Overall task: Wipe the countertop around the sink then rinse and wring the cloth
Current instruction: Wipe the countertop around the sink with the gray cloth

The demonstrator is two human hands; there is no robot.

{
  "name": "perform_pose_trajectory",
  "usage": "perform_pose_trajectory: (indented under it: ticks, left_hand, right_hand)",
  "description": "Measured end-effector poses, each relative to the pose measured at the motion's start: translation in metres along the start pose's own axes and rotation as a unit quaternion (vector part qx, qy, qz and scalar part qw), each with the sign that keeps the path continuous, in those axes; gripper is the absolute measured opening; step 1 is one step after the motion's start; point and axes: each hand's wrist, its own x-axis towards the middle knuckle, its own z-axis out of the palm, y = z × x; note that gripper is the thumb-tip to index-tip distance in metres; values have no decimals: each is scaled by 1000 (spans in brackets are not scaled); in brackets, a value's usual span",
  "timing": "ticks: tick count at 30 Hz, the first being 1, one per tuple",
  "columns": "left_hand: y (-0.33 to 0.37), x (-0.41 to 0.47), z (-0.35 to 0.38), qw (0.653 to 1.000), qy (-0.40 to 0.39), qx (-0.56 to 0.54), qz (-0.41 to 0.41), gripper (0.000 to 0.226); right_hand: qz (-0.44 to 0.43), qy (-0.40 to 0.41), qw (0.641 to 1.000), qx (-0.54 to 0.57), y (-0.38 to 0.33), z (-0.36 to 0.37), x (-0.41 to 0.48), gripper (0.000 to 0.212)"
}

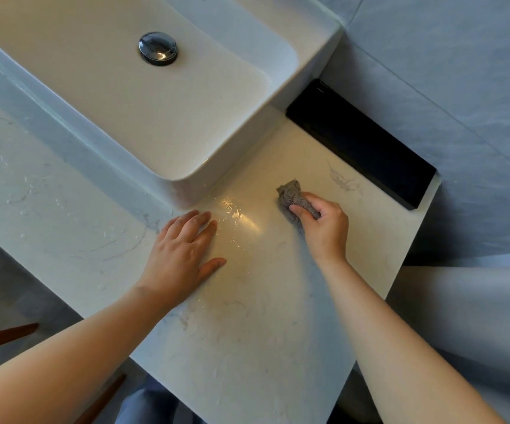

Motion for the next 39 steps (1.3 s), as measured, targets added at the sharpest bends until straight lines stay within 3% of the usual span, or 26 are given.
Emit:
perform_pose_trajectory:
  ticks: [10,16,22,26,35,39]
  left_hand:
    - [0,1,-3,1000,-2,-15,3,73]
    - [4,-11,-10,997,5,-73,20,71]
    - [25,-41,-5,993,3,-84,89,62]
    - [37,-45,0,997,-25,-41,54,70]
    - [42,-45,3,998,-34,-15,43,75]
    - [42,-45,3,998,-39,-7,53,76]
  right_hand:
    - [-81,15,997,-1,2,13,-87,30]
    - [-15,-54,998,40,-9,-9,-107,29]
    - [6,36,999,14,4,-53,-71,30]
    - [46,55,997,-10,27,-45,-49,27]
    - [16,73,997,-24,25,-20,-105,30]
    - [-6,28,1000,-2,24,-18,-138,32]
